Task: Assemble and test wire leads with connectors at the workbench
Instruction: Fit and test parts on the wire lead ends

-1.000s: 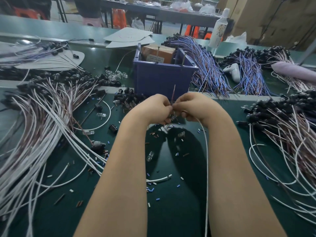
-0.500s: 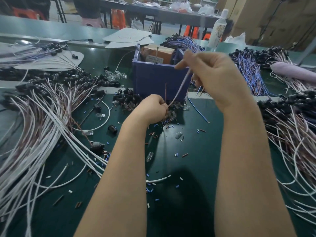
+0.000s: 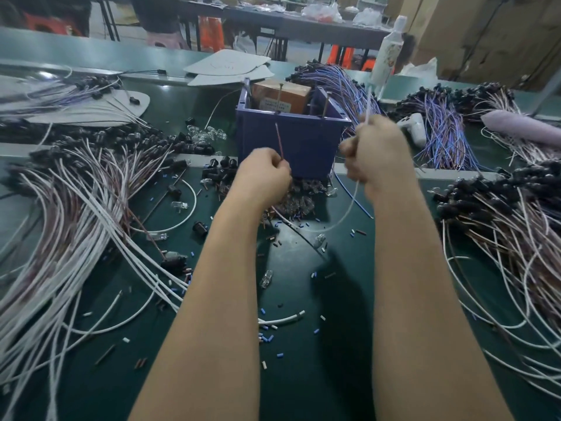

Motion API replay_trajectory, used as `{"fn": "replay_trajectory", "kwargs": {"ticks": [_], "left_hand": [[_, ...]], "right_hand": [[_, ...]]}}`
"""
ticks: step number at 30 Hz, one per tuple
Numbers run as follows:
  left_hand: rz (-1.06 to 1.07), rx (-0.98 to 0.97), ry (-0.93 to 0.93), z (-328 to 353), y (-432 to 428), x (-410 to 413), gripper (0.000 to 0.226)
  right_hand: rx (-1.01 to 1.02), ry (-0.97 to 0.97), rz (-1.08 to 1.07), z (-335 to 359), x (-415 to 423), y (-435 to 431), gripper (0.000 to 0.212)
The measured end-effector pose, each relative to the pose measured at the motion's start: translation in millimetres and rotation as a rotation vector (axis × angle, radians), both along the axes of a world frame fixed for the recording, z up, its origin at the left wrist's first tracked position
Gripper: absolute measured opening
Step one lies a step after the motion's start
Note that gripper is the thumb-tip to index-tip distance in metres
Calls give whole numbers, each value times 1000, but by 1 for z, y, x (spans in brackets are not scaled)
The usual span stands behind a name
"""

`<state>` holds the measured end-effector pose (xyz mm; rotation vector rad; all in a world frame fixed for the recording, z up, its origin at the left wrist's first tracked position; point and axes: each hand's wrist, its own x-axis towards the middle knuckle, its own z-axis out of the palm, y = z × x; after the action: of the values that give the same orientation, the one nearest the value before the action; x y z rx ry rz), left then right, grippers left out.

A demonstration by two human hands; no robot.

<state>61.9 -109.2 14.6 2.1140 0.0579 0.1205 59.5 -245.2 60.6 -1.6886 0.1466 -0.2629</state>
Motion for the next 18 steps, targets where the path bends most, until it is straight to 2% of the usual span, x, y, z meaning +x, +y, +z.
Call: {"fn": "replay_trajectory", "kwargs": {"ticks": [2, 5, 12, 15, 18], "left_hand": [[99, -75, -73, 3, 1, 2, 20], [218, -68, -157, 2, 2, 3, 17], [274, -62, -307, 1, -11, -2, 15], [284, -29, -352, 1, -16, -4, 16], [284, -17, -402, 1, -20, -6, 17]], "right_hand": [[-123, 135, 45, -11, 4, 5, 20], [-211, 222, 118, -19, 7, 10, 20], [-355, 215, 220, -17, 5, 11, 25], [-399, 191, 229, -19, 6, 10, 22], [-435, 158, 200, -21, 8, 9, 28]]}}
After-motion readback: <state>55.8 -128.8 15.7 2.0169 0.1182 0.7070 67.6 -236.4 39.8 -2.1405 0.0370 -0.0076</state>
